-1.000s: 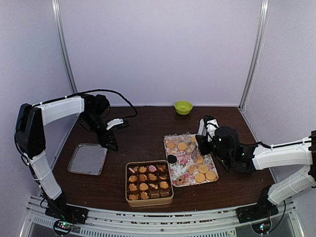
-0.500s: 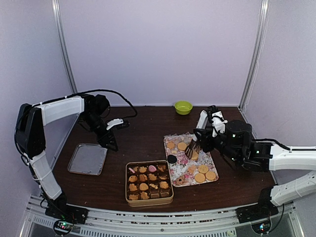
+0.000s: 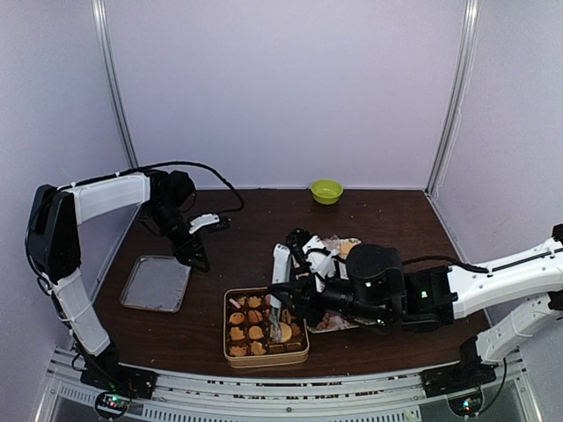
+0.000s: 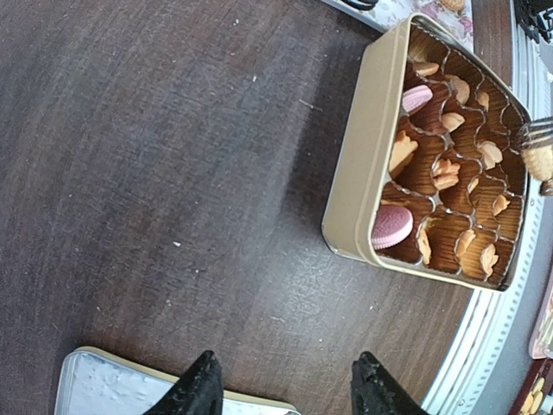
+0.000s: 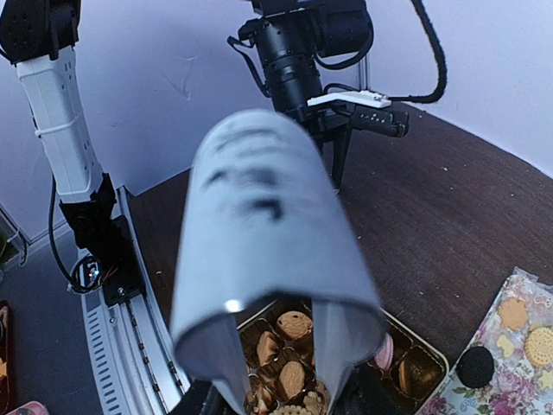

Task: Pack the cookies
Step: Place the fake cookies in the empty pocket of the box.

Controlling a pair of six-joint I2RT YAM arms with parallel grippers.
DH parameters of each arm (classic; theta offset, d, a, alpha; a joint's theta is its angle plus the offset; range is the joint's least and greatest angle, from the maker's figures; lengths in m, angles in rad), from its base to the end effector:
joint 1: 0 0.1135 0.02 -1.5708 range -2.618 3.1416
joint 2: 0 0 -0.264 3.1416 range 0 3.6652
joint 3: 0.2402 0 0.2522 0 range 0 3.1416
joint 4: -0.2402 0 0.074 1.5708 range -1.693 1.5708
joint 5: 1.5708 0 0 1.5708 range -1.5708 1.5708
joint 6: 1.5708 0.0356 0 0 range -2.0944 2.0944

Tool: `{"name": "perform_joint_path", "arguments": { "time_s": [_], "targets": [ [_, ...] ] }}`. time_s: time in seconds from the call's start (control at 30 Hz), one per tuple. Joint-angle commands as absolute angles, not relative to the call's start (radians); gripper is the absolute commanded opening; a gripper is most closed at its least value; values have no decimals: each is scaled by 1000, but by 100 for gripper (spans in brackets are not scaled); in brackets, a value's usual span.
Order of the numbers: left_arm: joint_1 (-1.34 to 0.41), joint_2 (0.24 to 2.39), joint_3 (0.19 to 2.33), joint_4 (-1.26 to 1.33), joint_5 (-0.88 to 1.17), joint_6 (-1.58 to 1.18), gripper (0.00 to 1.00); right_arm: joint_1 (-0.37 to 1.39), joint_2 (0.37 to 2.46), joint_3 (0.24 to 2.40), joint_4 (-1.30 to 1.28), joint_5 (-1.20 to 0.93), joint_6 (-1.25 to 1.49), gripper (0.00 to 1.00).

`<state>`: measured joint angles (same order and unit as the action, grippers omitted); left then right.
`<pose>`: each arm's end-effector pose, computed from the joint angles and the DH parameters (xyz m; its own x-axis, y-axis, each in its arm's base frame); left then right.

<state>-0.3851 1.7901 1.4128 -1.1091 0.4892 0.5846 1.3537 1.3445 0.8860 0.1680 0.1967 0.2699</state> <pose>0.3052 -0.1418 0.2317 -0.5668 0.7554 -0.3287 0.8168 0.4632 -0.3440 0.0739 0.3025 0.2850 -0.3041 -0.1645 -0.9383 -0.8677 0.4544 0.2015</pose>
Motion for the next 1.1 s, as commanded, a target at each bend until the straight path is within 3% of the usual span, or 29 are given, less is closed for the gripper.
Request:
{"name": "perform_joint_path", "arguments": {
  "time_s": [0.0, 0.27, 0.67, 0.83, 1.07],
  "targets": [
    [-381, 1747, 1401, -1123, 489, 596, 53, 1361, 1393, 938, 222, 140, 289, 28],
    [-381, 1736, 1390, -1126, 484, 610, 53, 1361, 1425, 938, 228, 106, 311, 41],
    [-381, 1738, 1388, -1131, 493, 616, 53, 1373, 1385, 940, 172, 144, 234, 46],
    [-382, 1737, 1386, -1134, 493, 617, 53, 1380, 1384, 932, 175, 163, 229, 46],
    [-382, 1736, 1387, -1136, 492, 616, 53, 1406, 1363, 937, 191, 194, 198, 36]
  ]
}}
